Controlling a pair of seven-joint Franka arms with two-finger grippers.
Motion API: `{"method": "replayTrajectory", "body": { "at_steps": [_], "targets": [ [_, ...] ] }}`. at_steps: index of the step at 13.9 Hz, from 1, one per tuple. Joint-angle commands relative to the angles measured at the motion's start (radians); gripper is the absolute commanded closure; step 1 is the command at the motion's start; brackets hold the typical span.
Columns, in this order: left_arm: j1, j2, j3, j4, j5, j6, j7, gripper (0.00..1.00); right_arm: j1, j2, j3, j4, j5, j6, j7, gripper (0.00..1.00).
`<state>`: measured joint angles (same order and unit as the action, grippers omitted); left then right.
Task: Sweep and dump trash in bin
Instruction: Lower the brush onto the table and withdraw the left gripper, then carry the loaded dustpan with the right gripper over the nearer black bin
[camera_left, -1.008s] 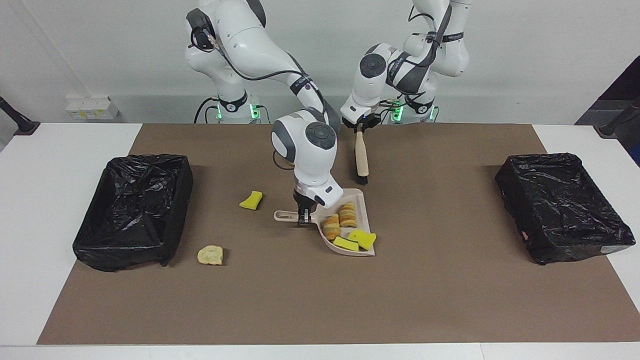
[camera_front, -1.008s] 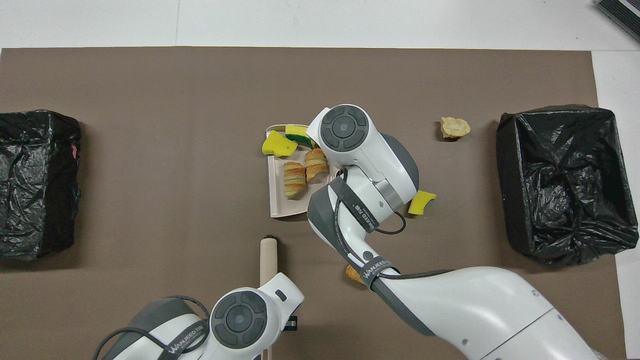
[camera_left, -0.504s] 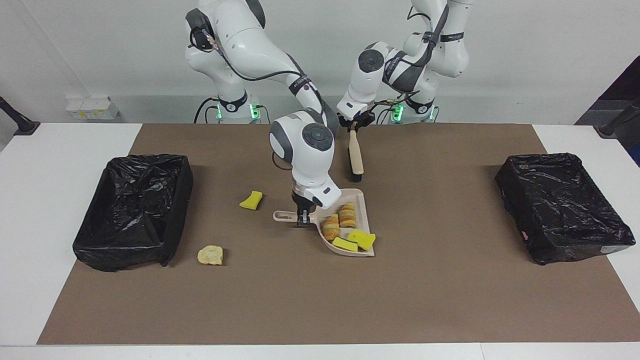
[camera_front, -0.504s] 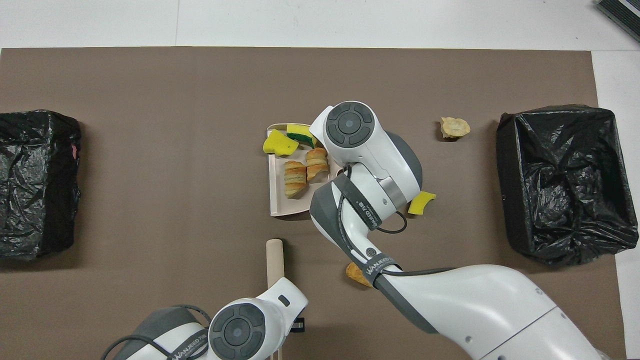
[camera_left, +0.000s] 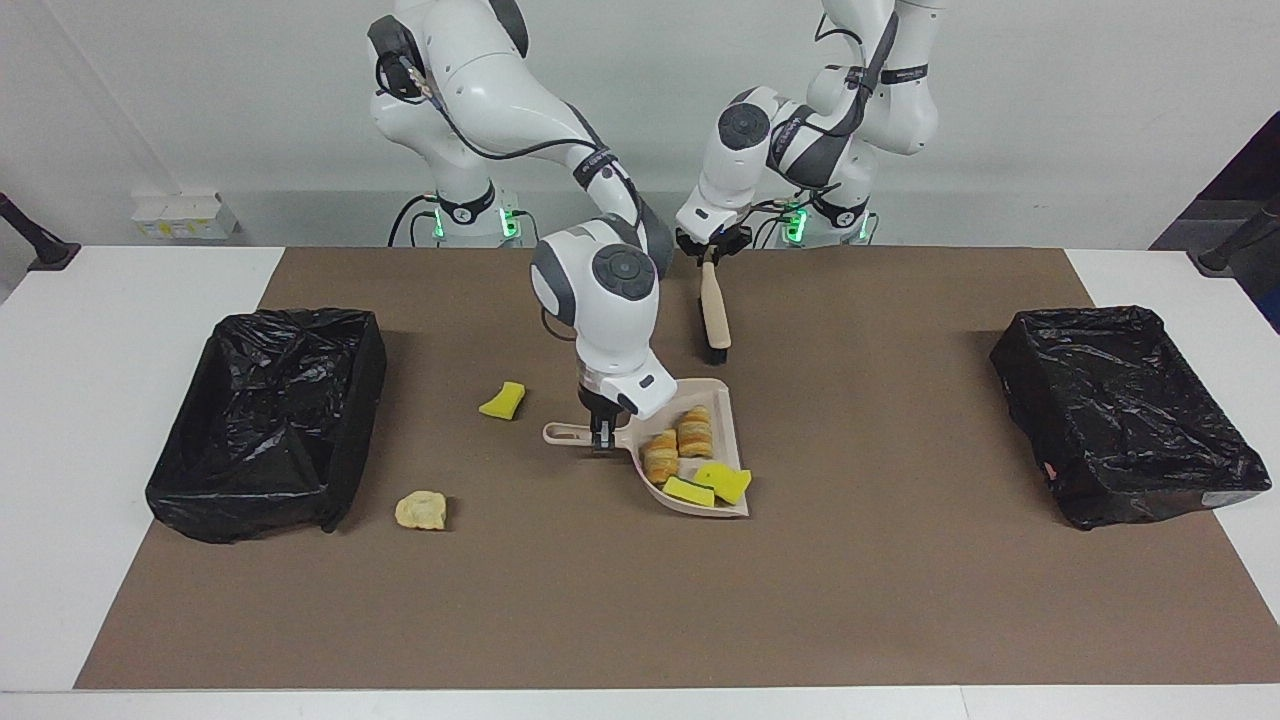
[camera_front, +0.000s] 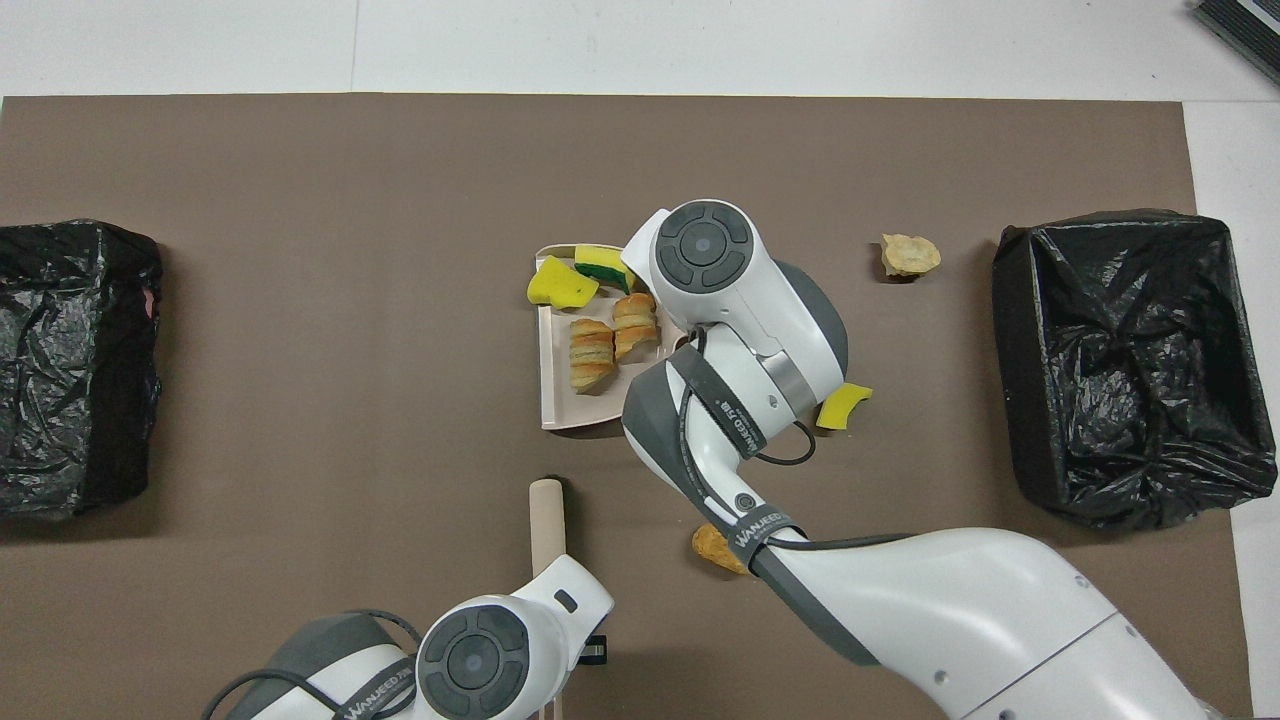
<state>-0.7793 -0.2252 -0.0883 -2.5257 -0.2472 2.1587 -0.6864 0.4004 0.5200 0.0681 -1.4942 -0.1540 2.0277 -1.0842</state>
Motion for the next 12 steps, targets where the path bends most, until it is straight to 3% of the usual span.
{"method": "replayTrajectory", "body": {
  "at_steps": [1,3,4,6,12],
  "targets": [
    [-0.006,-0.002,0.012,-0.021,-0.009,0.018,-0.002,1.0,-0.109,-0.11,0.013,-0.041,0.085,-0.012,-0.15,1.0],
    [0.006,0.001,0.013,-0.018,-0.009,0.017,0.002,0.55,-0.156,-0.173,0.012,-0.057,0.102,-0.062,-0.198,1.0],
    [0.006,0.006,0.013,-0.015,-0.009,0.012,0.004,0.27,-0.198,-0.201,0.012,-0.058,0.103,-0.095,-0.227,1.0],
    [0.008,0.006,0.015,-0.008,-0.009,0.009,0.002,0.03,-0.268,-0.244,0.013,-0.058,0.105,-0.136,-0.296,1.0],
    [0.162,0.004,0.018,0.117,0.003,-0.066,0.013,0.0,-0.543,-0.31,0.013,-0.086,0.105,-0.165,-0.576,1.0]
  ]
}}
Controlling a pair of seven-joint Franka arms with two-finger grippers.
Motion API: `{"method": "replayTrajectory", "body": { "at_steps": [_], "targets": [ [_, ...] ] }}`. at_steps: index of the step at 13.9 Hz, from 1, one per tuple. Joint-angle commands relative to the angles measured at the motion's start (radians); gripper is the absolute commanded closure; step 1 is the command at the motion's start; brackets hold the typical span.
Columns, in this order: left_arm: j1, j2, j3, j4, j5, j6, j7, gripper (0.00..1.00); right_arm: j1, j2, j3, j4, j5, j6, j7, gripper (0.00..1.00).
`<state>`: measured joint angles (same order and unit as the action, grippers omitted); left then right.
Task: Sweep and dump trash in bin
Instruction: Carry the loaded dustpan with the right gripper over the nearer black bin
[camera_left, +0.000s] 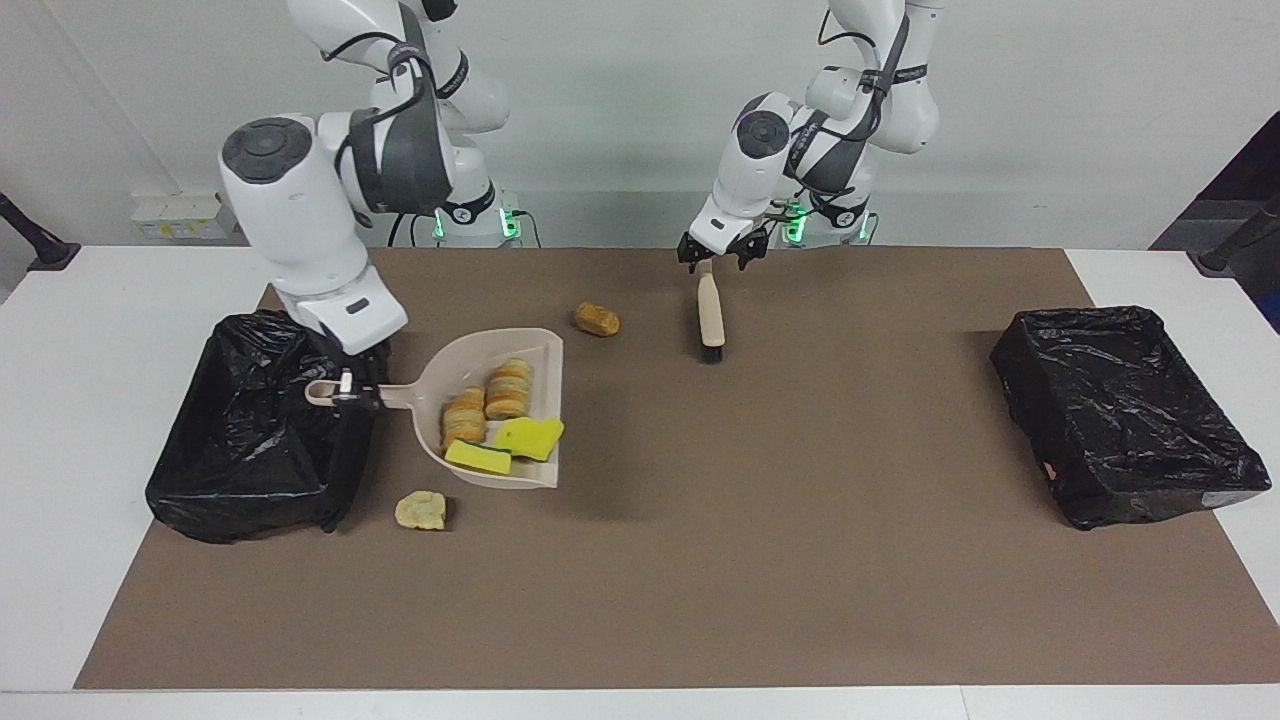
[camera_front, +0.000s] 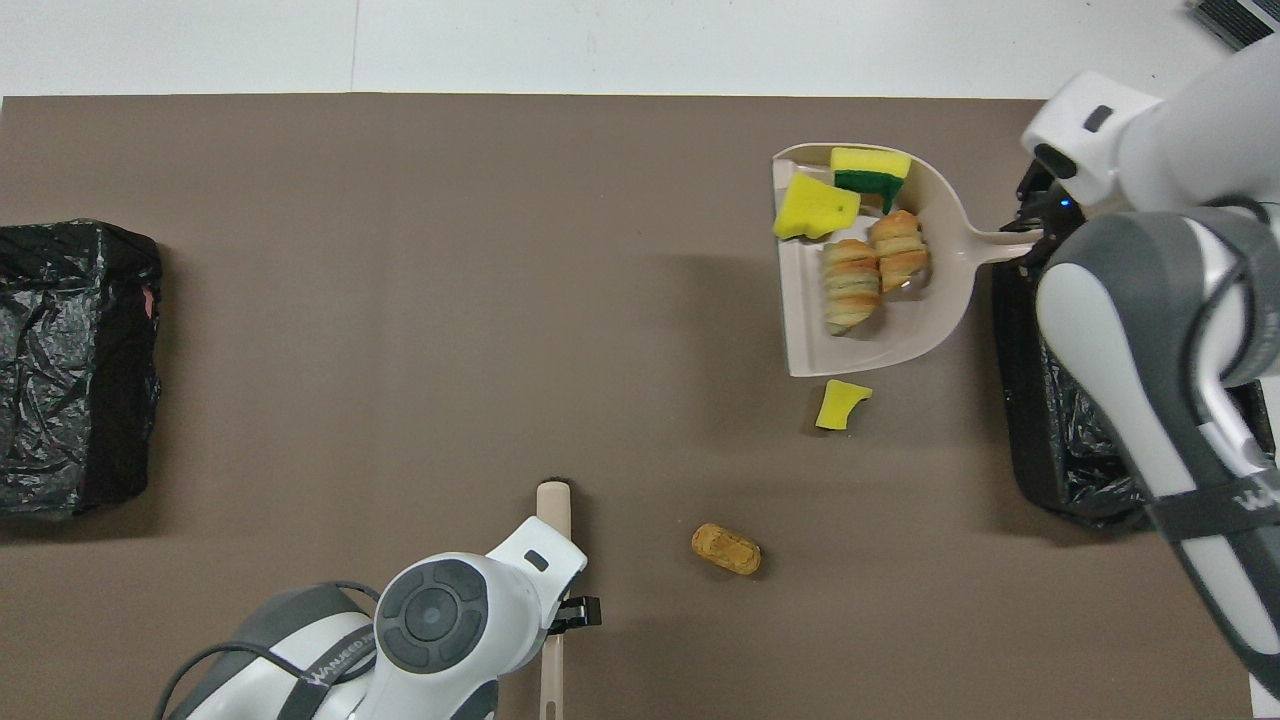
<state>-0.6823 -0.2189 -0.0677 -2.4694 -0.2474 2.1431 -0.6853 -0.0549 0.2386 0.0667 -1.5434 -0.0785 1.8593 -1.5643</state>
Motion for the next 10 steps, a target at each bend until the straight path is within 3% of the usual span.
{"method": "replayTrajectory", "body": {
  "at_steps": [1,5,10],
  "targets": [
    [0.104,-0.002,-0.003,0.085,0.014,-0.049,0.026,0.0,-0.138,-0.03,0.013,-0.04,0.032,0.009,-0.153,1.0],
    [0.323,0.0,-0.003,0.164,0.065,-0.054,0.246,0.0,-0.273,-0.035,0.004,-0.056,-0.004,0.078,-0.327,1.0],
    [0.551,-0.004,-0.001,0.176,0.102,-0.057,0.602,0.0,-0.371,-0.071,0.002,-0.109,-0.23,0.118,-0.329,1.0]
  ]
}}
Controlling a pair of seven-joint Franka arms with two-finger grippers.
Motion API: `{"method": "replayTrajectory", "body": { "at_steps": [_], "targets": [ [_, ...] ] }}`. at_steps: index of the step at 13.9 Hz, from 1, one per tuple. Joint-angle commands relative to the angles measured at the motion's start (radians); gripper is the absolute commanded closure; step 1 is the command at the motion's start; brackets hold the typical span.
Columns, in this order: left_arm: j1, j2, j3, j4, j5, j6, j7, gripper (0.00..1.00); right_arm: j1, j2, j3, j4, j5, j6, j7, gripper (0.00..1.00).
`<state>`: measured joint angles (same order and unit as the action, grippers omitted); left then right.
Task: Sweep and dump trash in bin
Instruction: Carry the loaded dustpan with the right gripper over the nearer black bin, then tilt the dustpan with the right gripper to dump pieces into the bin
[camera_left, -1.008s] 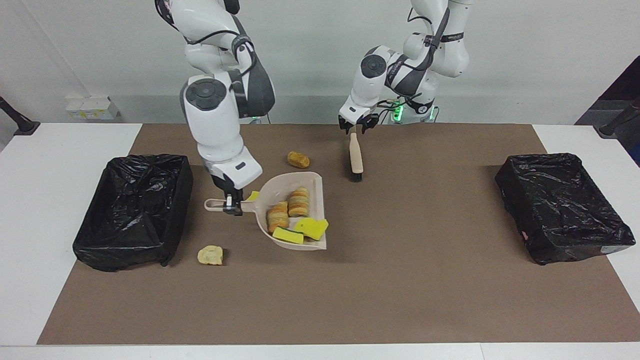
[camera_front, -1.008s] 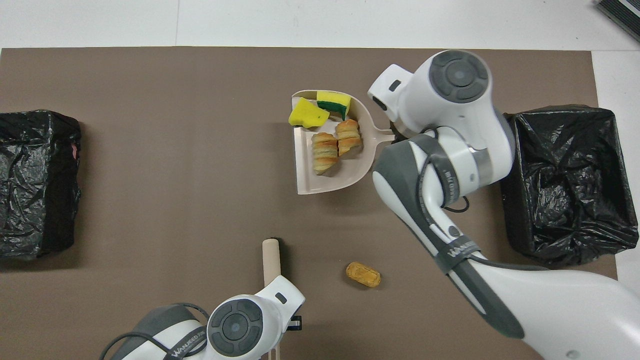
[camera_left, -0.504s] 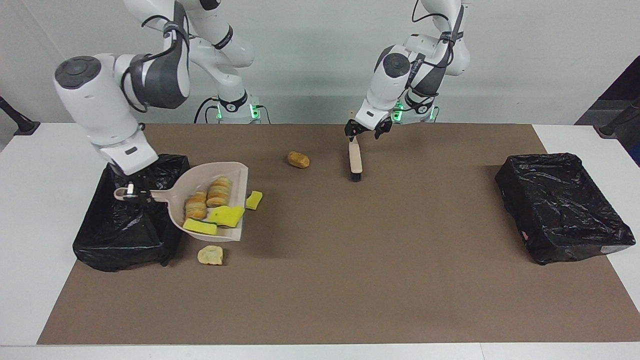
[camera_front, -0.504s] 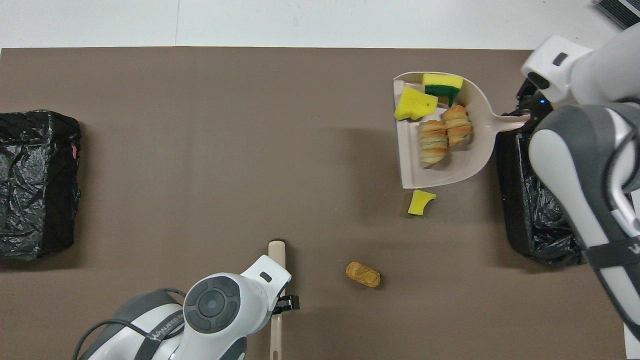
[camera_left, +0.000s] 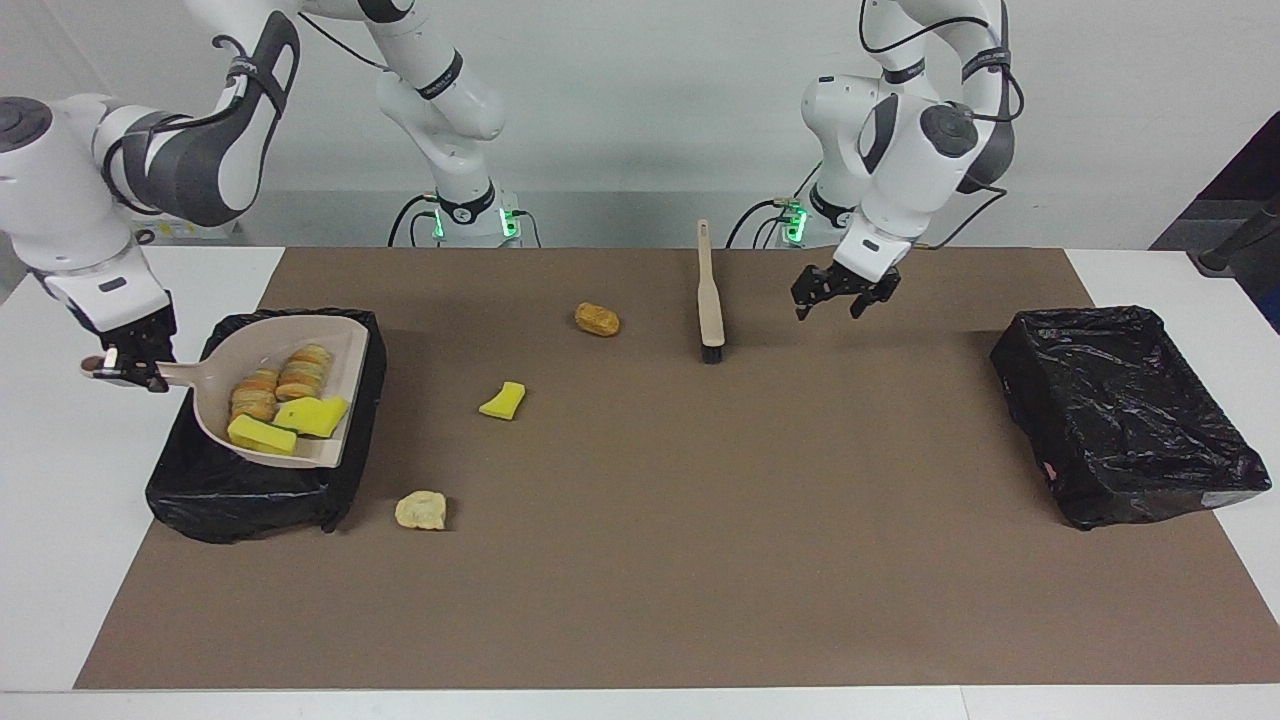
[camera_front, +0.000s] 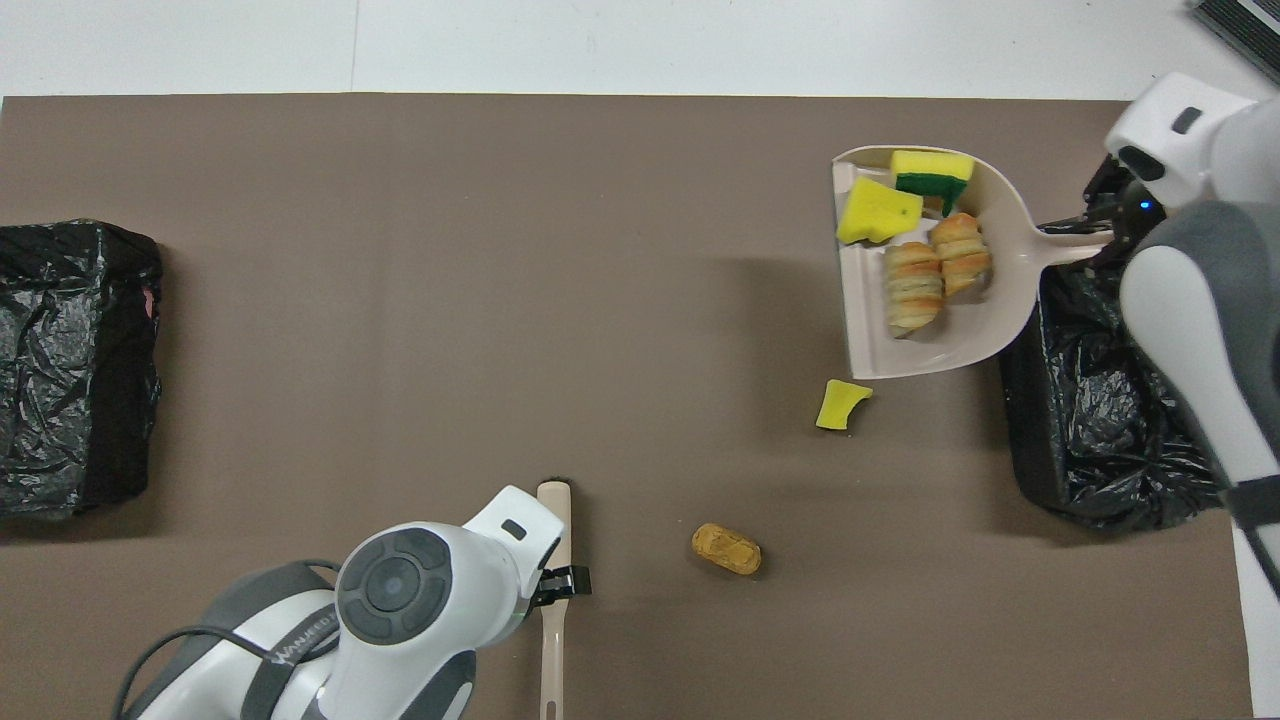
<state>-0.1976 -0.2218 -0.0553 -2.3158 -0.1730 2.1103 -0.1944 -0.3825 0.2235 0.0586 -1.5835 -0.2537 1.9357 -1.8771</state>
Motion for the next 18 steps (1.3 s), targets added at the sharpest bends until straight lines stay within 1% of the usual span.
{"method": "replayTrajectory", "body": {
  "at_steps": [1,2,3,4,5,6,7,8,9,11,12,13,16,18],
  "targets": [
    [0.105,0.001,-0.015,0.056,0.039,-0.059,0.171,0.0,-0.058,-0.061,0.01,-0.078,-0.091,0.057,-0.017,1.0],
    [0.133,0.008,-0.015,0.117,0.074,-0.146,0.211,0.0,-0.065,-0.061,0.01,-0.078,-0.143,0.058,-0.017,1.0],
    [0.145,0.04,-0.014,0.197,0.131,-0.246,0.242,0.0,-0.064,-0.065,0.01,-0.088,-0.206,0.071,-0.014,1.0],
    [0.15,0.061,-0.014,0.269,0.156,-0.313,0.243,0.0,-0.056,-0.084,0.01,-0.131,-0.279,0.115,-0.005,1.0],
    [0.15,0.077,-0.014,0.321,0.158,-0.353,0.243,0.0,-0.056,-0.113,0.012,-0.192,-0.344,0.161,0.01,1.0],
    [0.15,0.082,-0.014,0.36,0.159,-0.383,0.243,0.0,-0.055,-0.145,0.01,-0.258,-0.393,0.195,0.054,1.0],
    [0.153,0.085,-0.014,0.389,0.164,-0.406,0.243,0.0,-0.053,-0.16,0.012,-0.298,-0.445,0.21,0.102,1.0],
    [0.164,0.097,-0.012,0.413,0.167,-0.403,0.245,0.0,-0.033,-0.164,0.013,-0.312,-0.503,0.207,0.152,1.0],
    [0.179,0.128,-0.014,0.461,0.167,-0.401,0.245,0.0,0.003,-0.164,0.012,-0.319,-0.563,0.197,0.205,1.0],
    [0.182,0.201,-0.012,0.58,0.164,-0.411,0.242,0.0,0.04,-0.171,0.012,-0.323,-0.675,0.166,0.31,1.0],
    [0.182,0.228,-0.011,0.628,0.165,-0.43,0.24,0.0,0.051,-0.173,0.012,-0.325,-0.711,0.151,0.328,1.0],
    [0.184,0.242,-0.011,0.659,0.161,-0.467,0.236,0.0,0.063,-0.174,0.012,-0.325,-0.737,0.138,0.332,1.0],
    [0.185,0.242,-0.009,0.693,0.142,-0.477,0.216,0.0,0.091,-0.174,0.012,-0.319,-0.843,0.115,0.383,1.0],
    [0.187,0.226,-0.005,0.673,0.153,-0.492,0.231,0.0,0.12,-0.174,0.01,-0.313,-0.867,0.096,0.4,1.0]
  ]
}}
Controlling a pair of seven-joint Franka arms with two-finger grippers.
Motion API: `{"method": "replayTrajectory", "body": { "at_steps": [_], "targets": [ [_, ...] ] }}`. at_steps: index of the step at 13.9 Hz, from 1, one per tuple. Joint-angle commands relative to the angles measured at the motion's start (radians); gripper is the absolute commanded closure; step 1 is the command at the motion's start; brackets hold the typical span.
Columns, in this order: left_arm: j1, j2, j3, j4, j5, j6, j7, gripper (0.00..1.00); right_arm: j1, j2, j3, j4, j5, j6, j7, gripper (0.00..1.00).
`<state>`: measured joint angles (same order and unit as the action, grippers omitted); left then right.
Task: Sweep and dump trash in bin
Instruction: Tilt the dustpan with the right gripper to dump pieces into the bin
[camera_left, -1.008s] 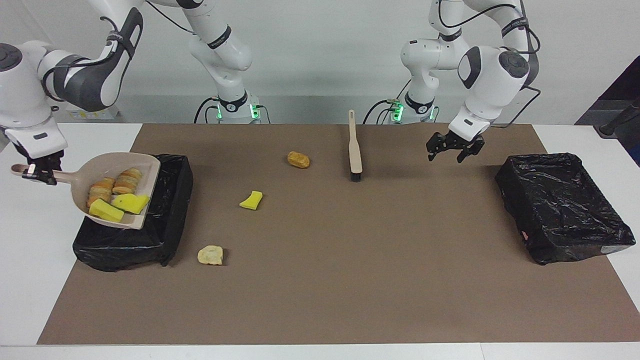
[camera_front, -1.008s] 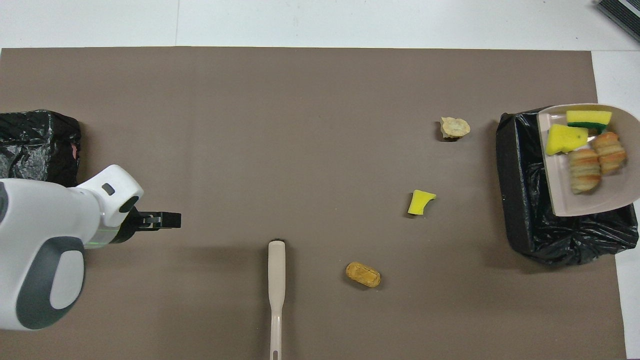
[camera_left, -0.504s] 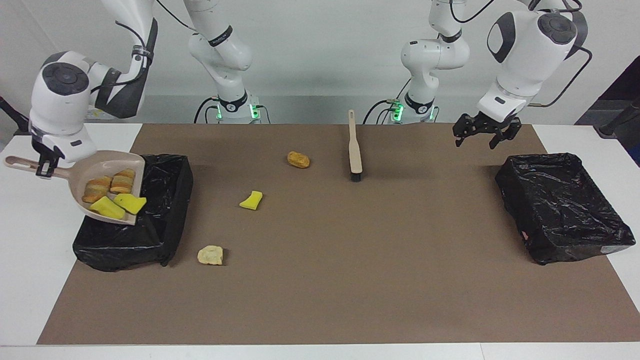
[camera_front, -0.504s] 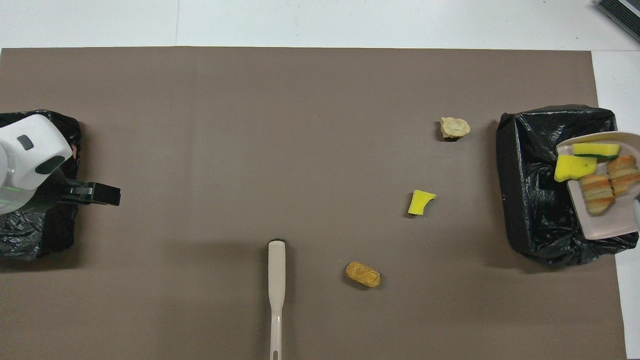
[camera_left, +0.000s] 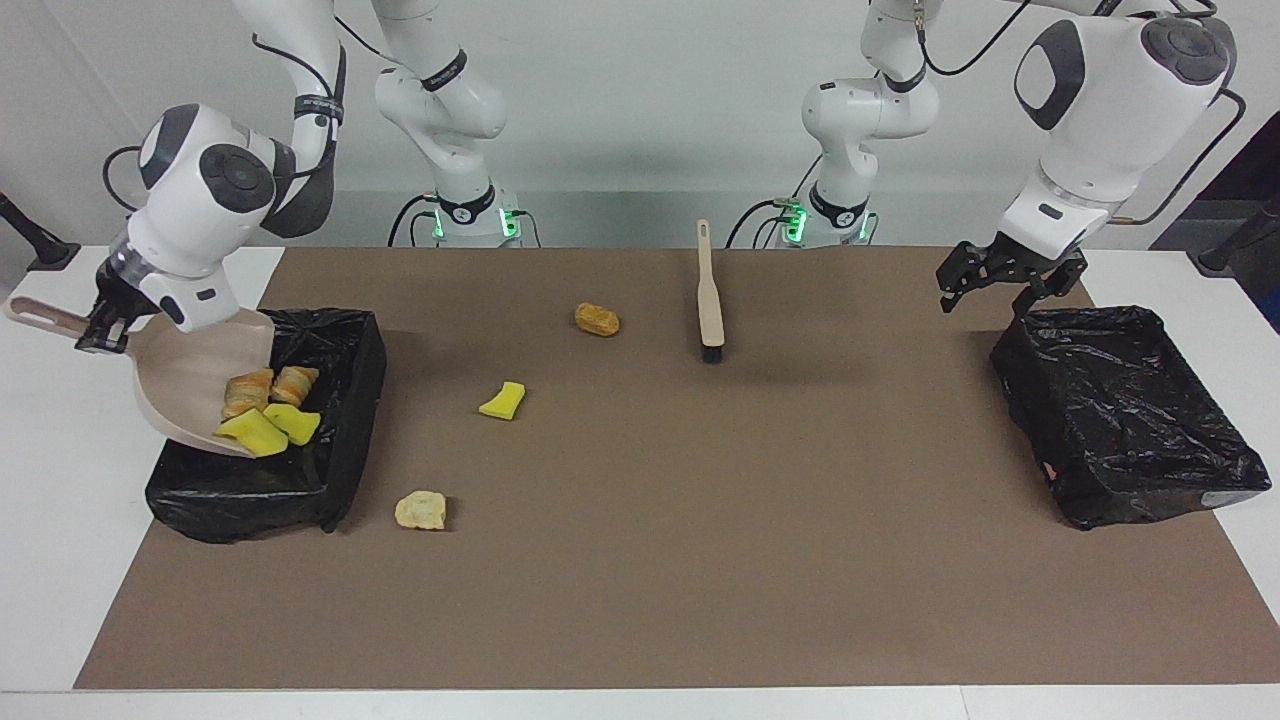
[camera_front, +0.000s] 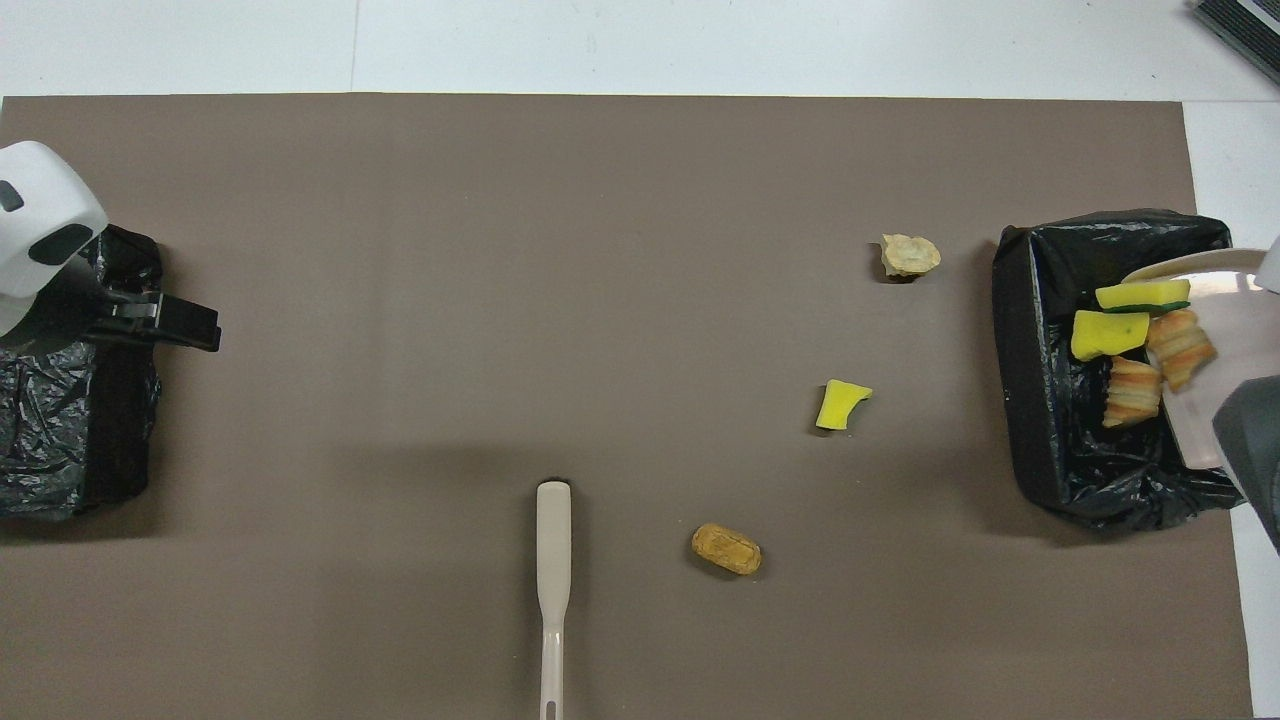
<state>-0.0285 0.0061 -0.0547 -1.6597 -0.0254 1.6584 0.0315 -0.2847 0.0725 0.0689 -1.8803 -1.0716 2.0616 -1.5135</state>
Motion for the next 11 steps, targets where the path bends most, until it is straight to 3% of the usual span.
{"method": "replayTrajectory", "body": {
  "at_steps": [1,3,11],
  "targets": [
    [0.016,-0.003,-0.005,0.017,0.008,-0.037,0.005,0.0,0.038,-0.023,0.002,-0.008,-0.08,-0.07,0.048,1.0],
    [0.018,-0.005,-0.005,0.015,0.01,-0.037,0.005,0.0,0.065,-0.04,0.002,-0.007,-0.1,-0.136,0.075,1.0],
    [0.018,-0.005,-0.005,0.015,0.009,-0.026,0.007,0.0,0.073,-0.068,0.012,0.059,-0.14,-0.158,-0.013,1.0]
  ]
}}
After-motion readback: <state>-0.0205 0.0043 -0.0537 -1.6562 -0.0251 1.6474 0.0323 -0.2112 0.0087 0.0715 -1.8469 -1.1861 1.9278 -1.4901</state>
